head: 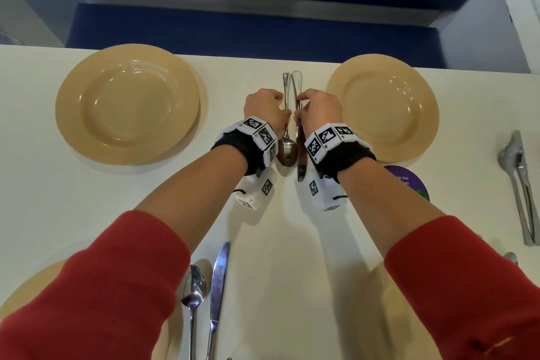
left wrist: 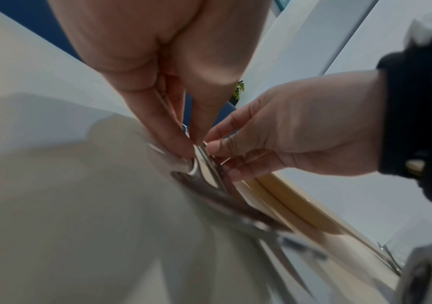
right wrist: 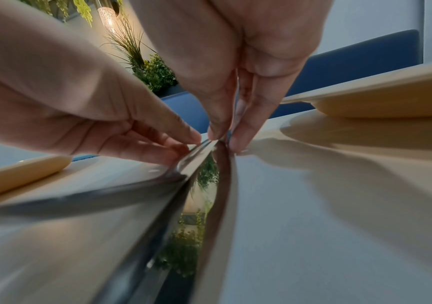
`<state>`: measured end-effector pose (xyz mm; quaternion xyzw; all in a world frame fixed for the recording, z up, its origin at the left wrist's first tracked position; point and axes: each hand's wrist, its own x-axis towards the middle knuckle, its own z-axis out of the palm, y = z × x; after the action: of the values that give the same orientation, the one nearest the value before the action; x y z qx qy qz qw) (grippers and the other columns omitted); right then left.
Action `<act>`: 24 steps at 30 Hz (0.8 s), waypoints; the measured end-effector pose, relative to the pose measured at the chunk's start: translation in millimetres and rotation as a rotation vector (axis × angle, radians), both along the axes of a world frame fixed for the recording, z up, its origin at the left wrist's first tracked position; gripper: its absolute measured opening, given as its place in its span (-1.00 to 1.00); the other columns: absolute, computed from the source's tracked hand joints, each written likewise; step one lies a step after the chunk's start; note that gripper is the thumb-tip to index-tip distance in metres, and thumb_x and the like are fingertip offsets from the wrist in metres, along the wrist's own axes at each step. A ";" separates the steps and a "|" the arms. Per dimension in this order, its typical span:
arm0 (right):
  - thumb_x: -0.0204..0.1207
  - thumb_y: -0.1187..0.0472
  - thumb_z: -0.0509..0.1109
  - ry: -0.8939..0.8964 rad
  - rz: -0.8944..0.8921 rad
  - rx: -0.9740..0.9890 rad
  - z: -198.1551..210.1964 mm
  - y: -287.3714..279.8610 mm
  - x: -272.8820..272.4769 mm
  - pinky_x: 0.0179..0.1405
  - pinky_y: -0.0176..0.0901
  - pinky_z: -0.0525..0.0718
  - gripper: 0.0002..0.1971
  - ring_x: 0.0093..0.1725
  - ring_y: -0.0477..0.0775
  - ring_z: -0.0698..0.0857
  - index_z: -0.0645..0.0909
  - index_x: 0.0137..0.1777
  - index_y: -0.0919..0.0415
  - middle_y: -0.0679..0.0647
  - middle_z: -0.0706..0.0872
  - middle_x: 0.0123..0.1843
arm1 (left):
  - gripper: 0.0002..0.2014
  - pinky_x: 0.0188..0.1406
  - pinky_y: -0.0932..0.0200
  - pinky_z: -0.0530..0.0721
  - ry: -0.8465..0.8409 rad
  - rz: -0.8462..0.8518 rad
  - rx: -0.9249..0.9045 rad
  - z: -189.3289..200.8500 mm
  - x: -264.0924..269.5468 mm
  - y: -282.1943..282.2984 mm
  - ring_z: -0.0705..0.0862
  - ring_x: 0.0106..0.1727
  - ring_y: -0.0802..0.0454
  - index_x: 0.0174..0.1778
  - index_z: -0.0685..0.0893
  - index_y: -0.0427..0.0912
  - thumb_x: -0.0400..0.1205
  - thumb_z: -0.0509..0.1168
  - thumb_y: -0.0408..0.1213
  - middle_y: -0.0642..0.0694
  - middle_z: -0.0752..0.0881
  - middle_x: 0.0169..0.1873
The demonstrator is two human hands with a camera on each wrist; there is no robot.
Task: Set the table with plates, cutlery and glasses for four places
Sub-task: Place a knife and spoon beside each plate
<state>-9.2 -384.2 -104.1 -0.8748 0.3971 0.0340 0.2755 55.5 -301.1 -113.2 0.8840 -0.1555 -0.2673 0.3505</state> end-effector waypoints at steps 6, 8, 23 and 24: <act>0.60 0.38 0.28 0.003 0.012 -0.009 -1.8 -1.9 0.4 -0.14 -0.29 0.55 -0.67 -0.21 -0.05 0.58 0.59 0.34 0.19 0.14 0.76 0.05 | -0.58 0.29 0.15 0.60 -0.001 -0.004 0.018 0.0 -0.4 0.5 0.68 0.23 -0.06 0.37 0.61 -0.16 0.56 0.37 -0.34 -0.16 0.74 0.19; 0.60 0.37 0.28 0.007 0.013 -0.019 -2.5 -2.5 0.4 -0.12 -0.28 0.53 -0.67 -0.20 -0.06 0.57 0.59 0.34 0.19 0.13 0.76 0.07 | -0.58 0.29 0.15 0.60 -0.001 -0.002 0.021 -0.1 -0.4 0.3 0.68 0.23 -0.06 0.36 0.61 -0.16 0.56 0.37 -0.34 -0.16 0.74 0.19; 0.58 0.22 0.34 -0.191 -0.064 -0.063 34.6 -5.9 -32.8 0.09 -0.19 0.53 -0.66 0.18 0.10 0.65 0.54 0.35 0.14 0.11 0.63 0.28 | -0.60 0.08 0.11 0.66 -0.097 0.002 -0.124 40.2 -23.3 6.1 0.70 0.06 -0.04 0.35 0.53 -0.11 0.56 0.30 -0.33 -0.11 0.74 0.03; 0.57 0.23 0.34 -0.241 -0.091 -0.083 42.5 -7.9 -42.7 0.08 -0.21 0.51 -0.64 0.17 0.09 0.64 0.52 0.36 0.14 0.11 0.59 0.30 | -0.58 0.09 0.11 0.65 -0.111 -0.018 -0.156 47.6 -30.2 2.5 0.67 0.07 -0.04 0.36 0.50 -0.10 0.55 0.31 -0.31 -0.10 0.71 0.06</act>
<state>-51.9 -392.1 -61.6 -0.8643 0.4014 -0.1002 0.2860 25.2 -298.6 -65.7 0.8660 -0.2030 -0.2082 0.4068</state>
